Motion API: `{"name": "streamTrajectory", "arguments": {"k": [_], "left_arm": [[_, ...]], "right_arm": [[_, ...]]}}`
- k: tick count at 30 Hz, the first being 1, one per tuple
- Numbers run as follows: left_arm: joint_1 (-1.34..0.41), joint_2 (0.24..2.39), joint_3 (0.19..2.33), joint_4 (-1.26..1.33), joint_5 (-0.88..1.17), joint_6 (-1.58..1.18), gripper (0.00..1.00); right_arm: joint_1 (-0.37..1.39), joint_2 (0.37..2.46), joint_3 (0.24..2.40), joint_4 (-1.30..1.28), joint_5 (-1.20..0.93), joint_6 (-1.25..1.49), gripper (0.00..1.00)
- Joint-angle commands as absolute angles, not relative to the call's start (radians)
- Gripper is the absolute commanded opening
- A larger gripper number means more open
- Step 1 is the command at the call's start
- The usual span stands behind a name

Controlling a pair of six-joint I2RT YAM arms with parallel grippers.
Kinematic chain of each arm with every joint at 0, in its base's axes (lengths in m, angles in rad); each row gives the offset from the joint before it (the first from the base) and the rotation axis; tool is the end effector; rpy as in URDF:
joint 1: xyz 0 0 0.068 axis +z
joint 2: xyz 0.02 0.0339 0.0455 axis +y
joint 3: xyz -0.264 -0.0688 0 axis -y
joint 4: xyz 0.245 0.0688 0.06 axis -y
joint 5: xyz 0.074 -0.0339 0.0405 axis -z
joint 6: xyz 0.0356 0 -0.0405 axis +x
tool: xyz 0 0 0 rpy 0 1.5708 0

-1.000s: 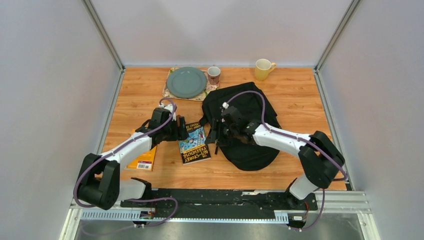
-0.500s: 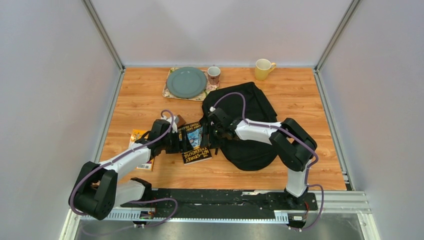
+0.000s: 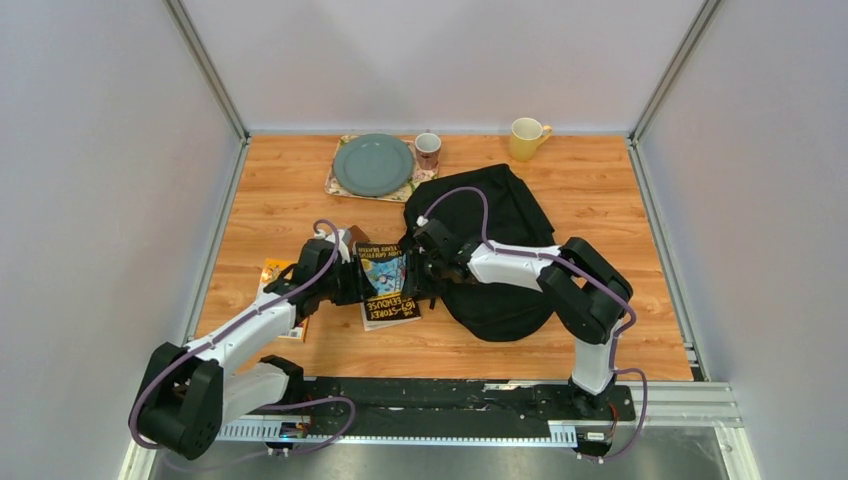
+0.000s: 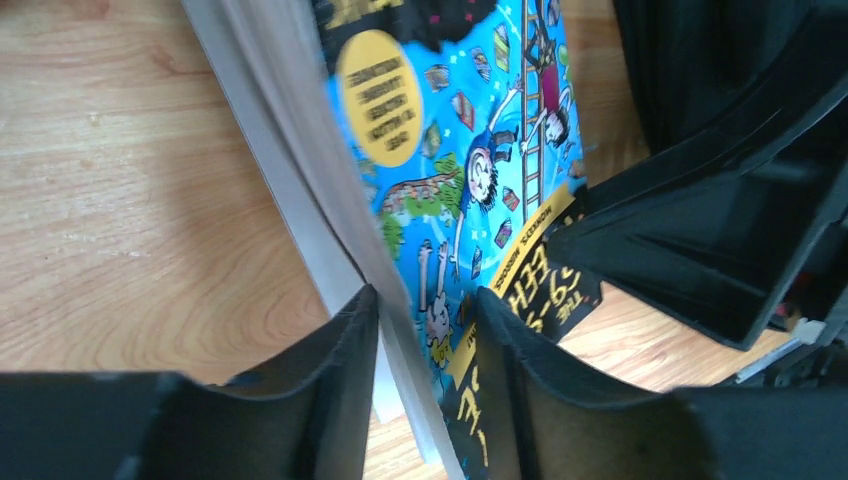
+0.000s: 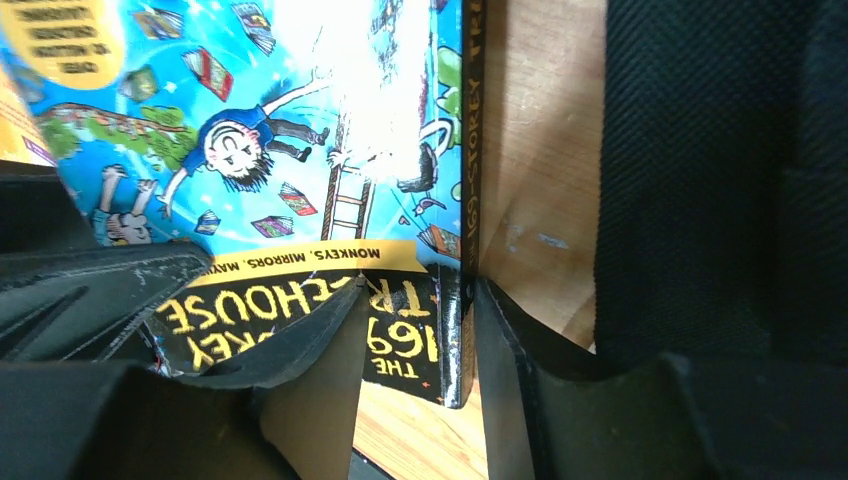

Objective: Pack the student bag
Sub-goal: Pick up the book from the center of the board.

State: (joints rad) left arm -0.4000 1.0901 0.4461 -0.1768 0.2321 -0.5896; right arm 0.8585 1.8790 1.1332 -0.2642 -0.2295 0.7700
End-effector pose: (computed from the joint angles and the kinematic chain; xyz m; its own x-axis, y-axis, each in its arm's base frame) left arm 0.1846 -0.0870 0.1690 -0.8512 -0.2276 -0.4730 0.0603 0.8527 -0.5189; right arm 0.2413 0.2918 0.1509 -0.9655 -0.0808 -0.2477 -0.2006 0.8373 0.5085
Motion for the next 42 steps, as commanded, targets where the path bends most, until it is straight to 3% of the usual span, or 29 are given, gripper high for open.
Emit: {"name": "streamTrajectory", "arguments": {"k": [1, 7, 9, 17, 26, 33, 42], "left_arm": [[-0.43, 1.062, 0.506, -0.121, 0.333, -0.634, 0.4], [-0.428, 1.072, 0.492, -0.166, 0.304, -0.632, 0.07], [-0.43, 1.063, 0.491, -0.193, 0.287, -0.63, 0.0], [-0.43, 0.933, 0.503, -0.252, 0.308, -0.575, 0.0], [-0.429, 0.815, 0.62, -0.299, 0.354, -0.532, 0.0], [-0.428, 0.788, 0.681, -0.181, 0.556, -0.56, 0.0], [-0.43, 0.813, 0.657, 0.053, 0.808, -0.656, 0.0]], "right_arm": [[0.917, 1.917, 1.112, -0.198, -0.262, 0.811, 0.45], [0.917, 1.884, 1.092, -0.207, -0.232, 0.811, 0.45], [0.917, 1.865, 1.085, -0.21, -0.221, 0.81, 0.47], [0.911, 1.674, 1.04, -0.258, -0.178, 0.772, 0.59], [0.856, 1.362, 0.901, -0.262, -0.161, 0.799, 0.62], [0.83, 1.171, 0.828, -0.218, -0.215, 0.821, 0.62], [0.798, 1.1, 0.769, -0.114, -0.279, 0.834, 0.64]]}}
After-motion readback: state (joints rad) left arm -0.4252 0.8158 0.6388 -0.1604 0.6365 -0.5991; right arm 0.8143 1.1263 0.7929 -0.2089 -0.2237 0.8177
